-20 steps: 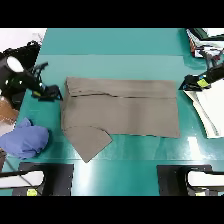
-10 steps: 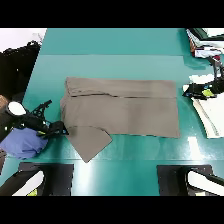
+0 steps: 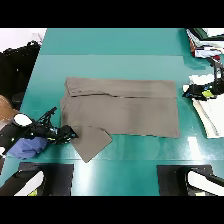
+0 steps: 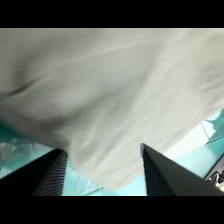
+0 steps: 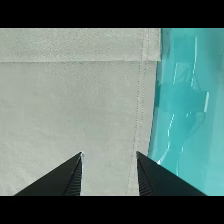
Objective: Fold the shirts.
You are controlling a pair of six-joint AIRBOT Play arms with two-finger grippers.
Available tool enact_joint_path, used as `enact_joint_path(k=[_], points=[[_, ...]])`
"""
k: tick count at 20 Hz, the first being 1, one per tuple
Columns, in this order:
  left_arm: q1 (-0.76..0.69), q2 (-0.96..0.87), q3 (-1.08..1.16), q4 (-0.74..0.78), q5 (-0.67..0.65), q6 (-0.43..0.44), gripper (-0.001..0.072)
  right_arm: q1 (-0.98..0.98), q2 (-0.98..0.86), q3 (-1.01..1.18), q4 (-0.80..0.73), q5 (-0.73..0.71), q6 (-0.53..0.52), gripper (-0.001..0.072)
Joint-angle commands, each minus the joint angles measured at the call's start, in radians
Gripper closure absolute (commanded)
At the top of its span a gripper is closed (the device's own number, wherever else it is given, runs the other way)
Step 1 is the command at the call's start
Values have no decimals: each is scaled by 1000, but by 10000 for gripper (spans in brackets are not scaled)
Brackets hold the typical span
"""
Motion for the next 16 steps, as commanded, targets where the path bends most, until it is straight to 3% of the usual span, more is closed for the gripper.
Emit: enact_joint_path(k=[1,2,6,10,12,16], points=[[-98,0,-18,-44,76,20,541,0,1,0,1,15,1,326],[-121,1,-14,-55,74,20,677,-3,1,0,0,34,0,326],[-132,1,41,-69,26,21,680,-89,38,-71,-1,120,-3,326],[-132,1,101,-72,28,32,680,-252,164,-331,0,130,-15,321],[-132,1,106,-76,45,32,679,-334,202,-453,2,128,-37,191],[-132,1,106,-76,53,40,679,-409,193,-622,123,100,-100,265]])
